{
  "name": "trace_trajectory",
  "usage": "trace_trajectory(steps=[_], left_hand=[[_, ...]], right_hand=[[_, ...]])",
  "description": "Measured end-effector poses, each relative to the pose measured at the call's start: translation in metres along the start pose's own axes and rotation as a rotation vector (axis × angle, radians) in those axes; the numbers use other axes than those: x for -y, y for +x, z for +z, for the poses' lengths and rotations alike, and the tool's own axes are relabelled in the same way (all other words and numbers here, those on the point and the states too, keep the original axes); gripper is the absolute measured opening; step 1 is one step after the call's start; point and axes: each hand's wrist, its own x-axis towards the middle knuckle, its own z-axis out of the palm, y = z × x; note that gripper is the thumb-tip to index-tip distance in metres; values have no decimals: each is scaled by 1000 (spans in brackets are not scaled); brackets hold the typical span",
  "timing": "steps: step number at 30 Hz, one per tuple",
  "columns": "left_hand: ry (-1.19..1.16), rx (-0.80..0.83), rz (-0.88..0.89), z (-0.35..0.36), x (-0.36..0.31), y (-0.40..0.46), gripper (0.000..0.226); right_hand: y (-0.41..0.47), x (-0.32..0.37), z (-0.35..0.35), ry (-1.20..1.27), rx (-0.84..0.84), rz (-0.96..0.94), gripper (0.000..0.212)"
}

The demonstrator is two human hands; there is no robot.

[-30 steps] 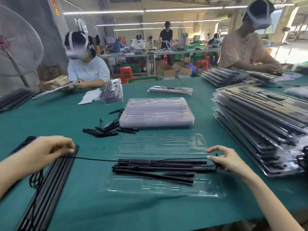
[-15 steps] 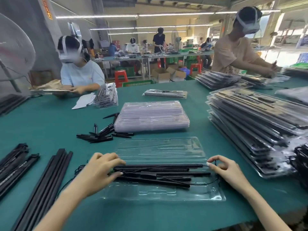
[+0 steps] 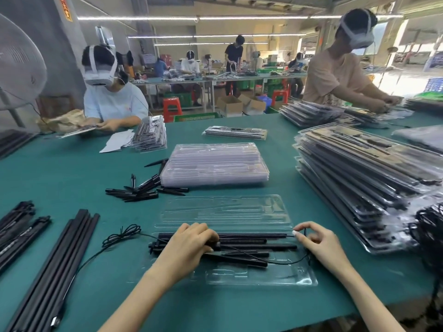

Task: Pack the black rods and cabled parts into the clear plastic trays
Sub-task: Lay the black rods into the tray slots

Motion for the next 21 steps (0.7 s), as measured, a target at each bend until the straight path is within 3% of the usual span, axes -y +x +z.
trace_trajectory(steps=[3, 6, 8, 12, 17, 21], left_hand=[[-189, 5, 27, -6, -11, -2, 15], [-327, 257, -3, -1, -20, -7, 18], [-423, 305, -79, 2, -19, -9, 17], [-610, 269, -204, 3, -14, -11, 11], [-491, 50, -225, 16, -24, -18, 6], [-360, 50, -179, 18, -29, -21, 7]], right_hand=[[1, -1, 0, 11, -8, -6, 7], [2, -3, 0, 13, -13, -8, 7], [2, -4, 0, 15, -9, -6, 7], [2, -3, 1, 18, -17, -2, 8], [2, -3, 1, 16, -19, 2, 8], [2, -5, 2, 4, -15, 11, 8]])
